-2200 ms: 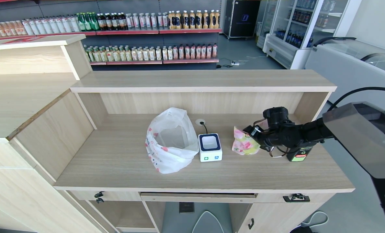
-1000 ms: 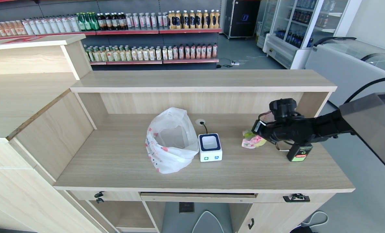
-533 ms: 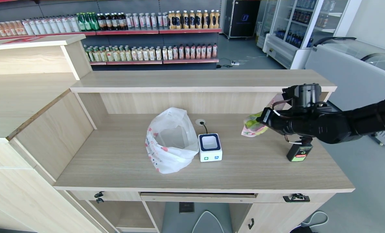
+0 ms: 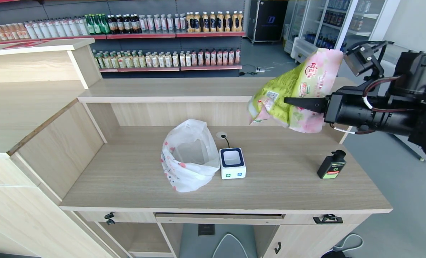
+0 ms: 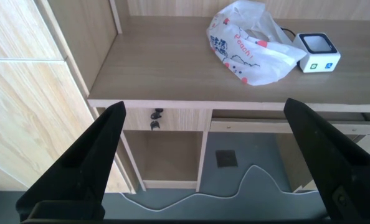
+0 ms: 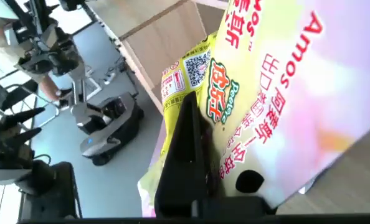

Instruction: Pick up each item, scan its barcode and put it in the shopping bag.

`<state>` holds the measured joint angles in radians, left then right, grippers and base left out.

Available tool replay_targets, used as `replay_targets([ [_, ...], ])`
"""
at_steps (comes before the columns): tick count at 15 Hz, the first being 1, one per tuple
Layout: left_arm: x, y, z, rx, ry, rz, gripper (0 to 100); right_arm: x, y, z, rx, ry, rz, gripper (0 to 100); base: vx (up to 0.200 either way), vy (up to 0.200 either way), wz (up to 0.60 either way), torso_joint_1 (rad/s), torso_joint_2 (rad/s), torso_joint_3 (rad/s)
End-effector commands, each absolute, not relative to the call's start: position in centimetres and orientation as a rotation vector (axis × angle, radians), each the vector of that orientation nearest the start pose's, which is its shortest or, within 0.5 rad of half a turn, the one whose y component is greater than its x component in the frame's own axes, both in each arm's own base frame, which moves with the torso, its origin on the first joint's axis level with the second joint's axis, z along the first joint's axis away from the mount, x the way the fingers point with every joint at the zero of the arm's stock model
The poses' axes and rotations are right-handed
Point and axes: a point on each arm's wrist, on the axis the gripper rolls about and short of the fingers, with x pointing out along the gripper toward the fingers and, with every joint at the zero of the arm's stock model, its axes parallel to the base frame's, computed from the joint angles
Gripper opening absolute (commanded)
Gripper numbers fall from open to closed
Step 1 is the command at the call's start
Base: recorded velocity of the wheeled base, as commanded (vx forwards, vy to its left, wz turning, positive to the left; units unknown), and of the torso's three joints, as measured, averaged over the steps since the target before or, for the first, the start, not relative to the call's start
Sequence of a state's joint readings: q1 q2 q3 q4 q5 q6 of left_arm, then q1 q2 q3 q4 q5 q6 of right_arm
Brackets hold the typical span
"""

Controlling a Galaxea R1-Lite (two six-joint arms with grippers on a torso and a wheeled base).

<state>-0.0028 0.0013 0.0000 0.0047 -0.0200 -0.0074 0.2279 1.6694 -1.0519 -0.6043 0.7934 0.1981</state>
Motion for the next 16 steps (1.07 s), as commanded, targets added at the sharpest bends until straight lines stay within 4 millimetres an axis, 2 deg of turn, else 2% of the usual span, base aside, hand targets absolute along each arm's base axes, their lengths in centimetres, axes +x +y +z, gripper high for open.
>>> replay_targets([
  [1, -2.3, 0.0, 7.5, -0.008, 0.006, -0.023, 100, 26.6, 8.1, 28.3, 0.081, -0.009, 1.144, 0, 0.000, 0.000, 0.00, 0.000, 0.00, 0.000],
  [4, -2.3, 0.0, 7.5, -0.008, 0.006, -0.023, 100, 24.3, 7.9, 28.8, -0.066, -0.114, 1.348, 0, 0.000, 0.000, 0.00, 0.000, 0.00, 0.000],
  [7, -2.3, 0.0, 7.5, -0.008, 0.006, -0.023, 100, 22.3, 8.6, 30.0, -0.093, -0.167, 1.425, 0, 0.000, 0.000, 0.00, 0.000, 0.00, 0.000],
  [9, -2.3, 0.0, 7.5, -0.008, 0.006, -0.023, 100, 21.6, 8.5, 30.3, -0.102, -0.178, 1.485, 0, 0.000, 0.000, 0.00, 0.000, 0.00, 0.000],
  [12, -2.3, 0.0, 7.5, -0.008, 0.006, -0.023, 100, 19.3, 8.9, 31.4, -0.142, -0.252, 1.542, 0, 0.000, 0.000, 0.00, 0.000, 0.00, 0.000],
  [14, -2.3, 0.0, 7.5, -0.008, 0.006, -0.023, 100, 18.4, 8.8, 30.8, -0.221, -0.325, 1.538, 0, 0.000, 0.000, 0.00, 0.000, 0.00, 0.000],
  [16, -2.3, 0.0, 7.5, -0.008, 0.006, -0.023, 100, 17.4, 8.4, 28.8, -0.331, -0.400, 1.524, 0, 0.000, 0.000, 0.00, 0.000, 0.00, 0.000],
])
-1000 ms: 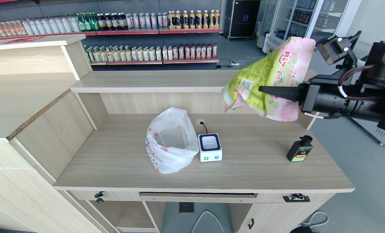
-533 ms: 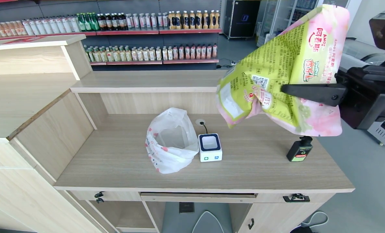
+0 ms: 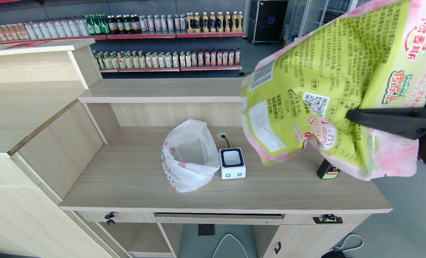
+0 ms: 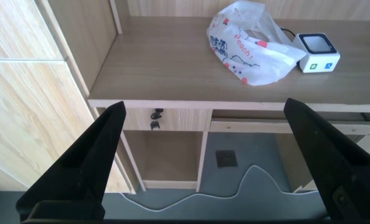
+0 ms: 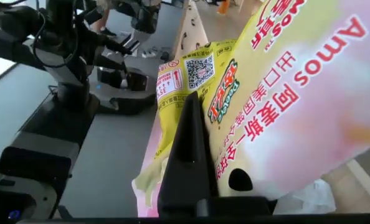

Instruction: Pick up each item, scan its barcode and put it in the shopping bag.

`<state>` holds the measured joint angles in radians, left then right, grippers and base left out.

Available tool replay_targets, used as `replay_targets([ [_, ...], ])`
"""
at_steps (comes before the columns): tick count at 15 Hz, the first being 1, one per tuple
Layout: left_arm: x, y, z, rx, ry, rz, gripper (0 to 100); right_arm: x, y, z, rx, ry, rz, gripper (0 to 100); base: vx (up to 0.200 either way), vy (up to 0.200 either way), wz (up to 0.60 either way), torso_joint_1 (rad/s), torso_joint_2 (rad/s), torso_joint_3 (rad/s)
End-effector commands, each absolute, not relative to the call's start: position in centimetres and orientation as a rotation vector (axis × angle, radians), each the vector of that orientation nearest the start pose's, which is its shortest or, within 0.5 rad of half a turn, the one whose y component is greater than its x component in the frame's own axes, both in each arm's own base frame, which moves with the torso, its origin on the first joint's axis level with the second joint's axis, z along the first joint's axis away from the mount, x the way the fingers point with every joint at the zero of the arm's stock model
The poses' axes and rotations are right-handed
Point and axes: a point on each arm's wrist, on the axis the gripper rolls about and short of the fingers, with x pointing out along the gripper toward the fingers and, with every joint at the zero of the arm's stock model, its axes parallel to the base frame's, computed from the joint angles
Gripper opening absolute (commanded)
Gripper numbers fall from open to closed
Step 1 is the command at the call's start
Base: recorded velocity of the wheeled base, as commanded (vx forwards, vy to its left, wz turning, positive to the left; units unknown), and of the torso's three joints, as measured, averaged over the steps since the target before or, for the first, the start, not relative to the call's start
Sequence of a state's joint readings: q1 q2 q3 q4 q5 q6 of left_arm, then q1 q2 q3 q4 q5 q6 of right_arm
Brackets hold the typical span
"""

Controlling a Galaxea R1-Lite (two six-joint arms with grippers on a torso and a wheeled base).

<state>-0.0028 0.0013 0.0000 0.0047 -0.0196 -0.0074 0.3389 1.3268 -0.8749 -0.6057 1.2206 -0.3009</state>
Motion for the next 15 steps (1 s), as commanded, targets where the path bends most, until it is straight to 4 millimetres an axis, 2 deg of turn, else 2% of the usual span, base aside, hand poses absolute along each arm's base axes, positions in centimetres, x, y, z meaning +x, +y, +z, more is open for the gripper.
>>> replay_targets([
  [1, -2.3, 0.0, 7.5, -0.008, 0.006, -0.023, 100, 17.2, 8.4, 27.8, -0.377, -0.429, 1.518, 0, 0.000, 0.000, 0.00, 0.000, 0.00, 0.000],
  [3, -2.3, 0.0, 7.5, -0.008, 0.006, -0.023, 100, 17.3, 8.4, 25.7, -0.523, -0.532, 1.497, 0, 0.000, 0.000, 0.00, 0.000, 0.00, 0.000],
  [7, -2.3, 0.0, 7.5, -0.008, 0.006, -0.023, 100, 17.0, 9.2, 24.5, -0.687, -0.708, 1.503, 0, 0.000, 0.000, 0.00, 0.000, 0.00, 0.000],
  [11, -2.3, 0.0, 7.5, -0.008, 0.006, -0.023, 100, 16.2, 9.4, 26.8, -0.738, -0.827, 1.481, 0, 0.000, 0.000, 0.00, 0.000, 0.00, 0.000],
  [15, -2.3, 0.0, 7.5, -0.008, 0.006, -0.023, 100, 15.3, 9.4, 27.3, -0.732, -0.894, 1.537, 0, 0.000, 0.000, 0.00, 0.000, 0.00, 0.000],
])
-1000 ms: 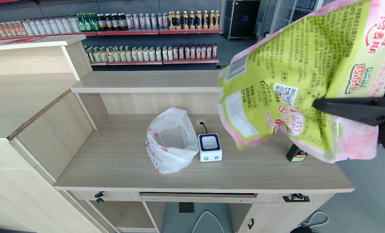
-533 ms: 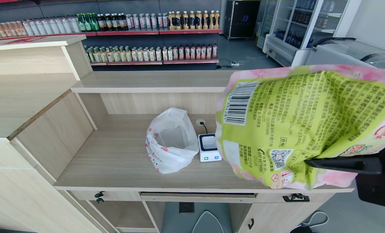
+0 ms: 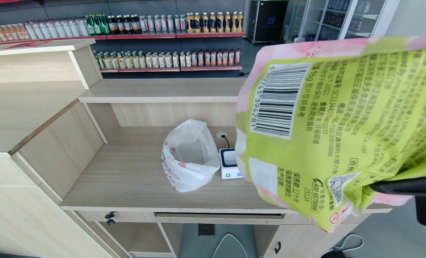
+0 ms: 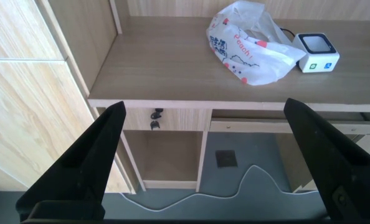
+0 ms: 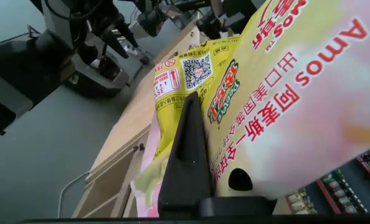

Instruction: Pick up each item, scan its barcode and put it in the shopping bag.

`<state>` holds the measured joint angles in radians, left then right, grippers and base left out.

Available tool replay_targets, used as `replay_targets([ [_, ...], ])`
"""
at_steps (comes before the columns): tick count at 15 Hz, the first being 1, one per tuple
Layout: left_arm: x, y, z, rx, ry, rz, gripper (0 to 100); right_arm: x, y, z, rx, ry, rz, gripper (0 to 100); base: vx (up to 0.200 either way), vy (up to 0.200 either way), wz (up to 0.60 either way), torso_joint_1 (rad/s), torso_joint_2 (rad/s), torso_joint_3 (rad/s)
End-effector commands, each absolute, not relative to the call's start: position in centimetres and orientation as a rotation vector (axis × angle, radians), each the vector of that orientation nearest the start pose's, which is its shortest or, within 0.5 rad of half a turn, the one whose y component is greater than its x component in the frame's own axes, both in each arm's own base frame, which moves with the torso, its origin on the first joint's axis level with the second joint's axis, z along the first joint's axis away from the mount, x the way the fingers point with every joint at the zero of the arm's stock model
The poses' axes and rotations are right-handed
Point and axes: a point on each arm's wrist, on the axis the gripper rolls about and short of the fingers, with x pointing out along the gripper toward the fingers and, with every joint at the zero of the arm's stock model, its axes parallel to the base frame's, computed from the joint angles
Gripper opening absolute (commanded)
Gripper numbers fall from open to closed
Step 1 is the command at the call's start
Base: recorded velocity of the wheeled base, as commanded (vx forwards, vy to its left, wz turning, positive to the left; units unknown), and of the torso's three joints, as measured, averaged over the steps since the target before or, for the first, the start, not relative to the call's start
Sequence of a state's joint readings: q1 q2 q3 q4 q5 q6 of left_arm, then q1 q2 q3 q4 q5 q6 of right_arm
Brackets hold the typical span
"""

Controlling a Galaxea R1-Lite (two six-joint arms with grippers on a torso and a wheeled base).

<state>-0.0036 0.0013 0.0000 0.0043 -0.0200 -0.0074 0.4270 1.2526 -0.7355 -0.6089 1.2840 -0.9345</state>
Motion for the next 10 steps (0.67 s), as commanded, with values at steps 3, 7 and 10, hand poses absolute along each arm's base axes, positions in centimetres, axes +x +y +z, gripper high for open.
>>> replay_targets([
  [3, -2.3, 0.0, 7.5, -0.008, 0.006, -0.023, 100, 15.7, 10.0, 26.6, -0.717, -0.914, 1.599, 0, 0.000, 0.000, 0.00, 0.000, 0.00, 0.000],
  [7, -2.3, 0.0, 7.5, -0.008, 0.006, -0.023, 100, 15.4, 9.8, 27.1, -0.697, -0.947, 1.657, 0, 0.000, 0.000, 0.00, 0.000, 0.00, 0.000],
  [10, -2.3, 0.0, 7.5, -0.008, 0.006, -0.023, 100, 15.8, 8.9, 27.6, -0.727, -1.041, 1.690, 0, 0.000, 0.000, 0.00, 0.000, 0.00, 0.000],
])
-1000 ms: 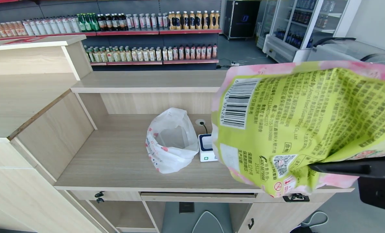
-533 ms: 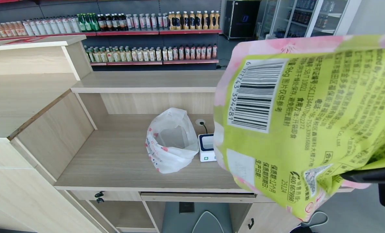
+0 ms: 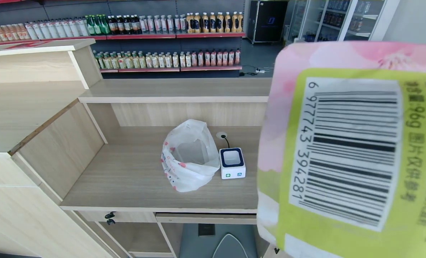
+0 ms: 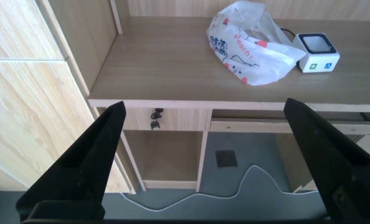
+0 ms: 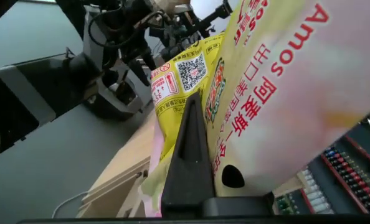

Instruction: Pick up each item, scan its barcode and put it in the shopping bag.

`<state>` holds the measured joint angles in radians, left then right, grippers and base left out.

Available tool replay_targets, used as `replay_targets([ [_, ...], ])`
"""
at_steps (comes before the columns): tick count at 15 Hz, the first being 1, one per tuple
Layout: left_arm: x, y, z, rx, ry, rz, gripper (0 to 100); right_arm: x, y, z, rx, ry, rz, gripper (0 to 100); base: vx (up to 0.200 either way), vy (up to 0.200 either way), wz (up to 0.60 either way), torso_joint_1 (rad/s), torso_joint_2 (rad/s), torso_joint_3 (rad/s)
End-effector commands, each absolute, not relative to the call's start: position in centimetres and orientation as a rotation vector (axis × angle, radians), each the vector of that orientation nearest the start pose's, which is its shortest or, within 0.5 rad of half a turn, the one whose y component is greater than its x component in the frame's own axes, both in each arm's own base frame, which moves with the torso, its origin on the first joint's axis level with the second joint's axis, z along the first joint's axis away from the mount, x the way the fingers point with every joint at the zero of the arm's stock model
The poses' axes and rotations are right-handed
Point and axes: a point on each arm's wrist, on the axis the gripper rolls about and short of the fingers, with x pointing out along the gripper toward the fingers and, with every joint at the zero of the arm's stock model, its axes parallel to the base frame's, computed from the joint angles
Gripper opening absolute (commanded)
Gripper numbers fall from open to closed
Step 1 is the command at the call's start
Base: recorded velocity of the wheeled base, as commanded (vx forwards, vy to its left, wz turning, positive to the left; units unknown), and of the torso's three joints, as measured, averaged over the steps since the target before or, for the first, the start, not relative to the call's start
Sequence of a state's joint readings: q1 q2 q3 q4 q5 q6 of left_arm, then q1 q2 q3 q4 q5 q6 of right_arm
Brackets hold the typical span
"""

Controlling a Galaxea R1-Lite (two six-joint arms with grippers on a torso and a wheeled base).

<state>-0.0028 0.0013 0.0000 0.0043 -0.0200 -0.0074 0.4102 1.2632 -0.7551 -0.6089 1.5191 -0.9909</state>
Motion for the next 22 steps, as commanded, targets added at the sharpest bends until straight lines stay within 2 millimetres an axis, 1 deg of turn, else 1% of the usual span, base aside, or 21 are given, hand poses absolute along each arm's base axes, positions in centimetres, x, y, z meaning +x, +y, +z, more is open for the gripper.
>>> replay_targets([
  [1, -2.3, 0.0, 7.5, -0.008, 0.006, -0.023, 100, 15.9, 8.7, 27.7, -0.744, -1.051, 1.670, 0, 0.000, 0.000, 0.00, 0.000, 0.00, 0.000],
  [3, -2.3, 0.0, 7.5, -0.008, 0.006, -0.023, 100, 17.2, 7.9, 27.4, -0.818, -1.080, 1.585, 0, 0.000, 0.000, 0.00, 0.000, 0.00, 0.000],
  [5, -2.3, 0.0, 7.5, -0.008, 0.006, -0.023, 100, 18.5, 7.5, 27.0, -0.843, -1.069, 1.548, 0, 0.000, 0.000, 0.00, 0.000, 0.00, 0.000],
  [6, -2.3, 0.0, 7.5, -0.008, 0.006, -0.023, 100, 18.6, 7.5, 27.0, -0.847, -1.074, 1.546, 0, 0.000, 0.000, 0.00, 0.000, 0.00, 0.000],
  [7, -2.3, 0.0, 7.5, -0.008, 0.006, -0.023, 100, 18.2, 7.5, 26.9, -0.849, -1.079, 1.545, 0, 0.000, 0.000, 0.00, 0.000, 0.00, 0.000],
  [10, -2.3, 0.0, 7.5, -0.008, 0.006, -0.023, 100, 15.6, 6.8, 26.1, -0.845, -1.077, 1.550, 0, 0.000, 0.000, 0.00, 0.000, 0.00, 0.000],
  [13, -2.3, 0.0, 7.5, -0.008, 0.006, -0.023, 100, 14.6, 6.8, 26.0, -0.852, -1.105, 1.554, 0, 0.000, 0.000, 0.00, 0.000, 0.00, 0.000],
  [15, -2.3, 0.0, 7.5, -0.008, 0.006, -0.023, 100, 13.7, 6.6, 25.9, -0.852, -1.112, 1.560, 0, 0.000, 0.000, 0.00, 0.000, 0.00, 0.000],
  [16, -2.3, 0.0, 7.5, -0.008, 0.006, -0.023, 100, 13.0, 6.4, 25.7, -0.854, -1.114, 1.559, 0, 0.000, 0.000, 0.00, 0.000, 0.00, 0.000],
  [22, -2.3, 0.0, 7.5, -0.008, 0.006, -0.023, 100, 11.7, 5.9, 24.7, -0.847, -1.089, 1.564, 0, 0.000, 0.000, 0.00, 0.000, 0.00, 0.000],
])
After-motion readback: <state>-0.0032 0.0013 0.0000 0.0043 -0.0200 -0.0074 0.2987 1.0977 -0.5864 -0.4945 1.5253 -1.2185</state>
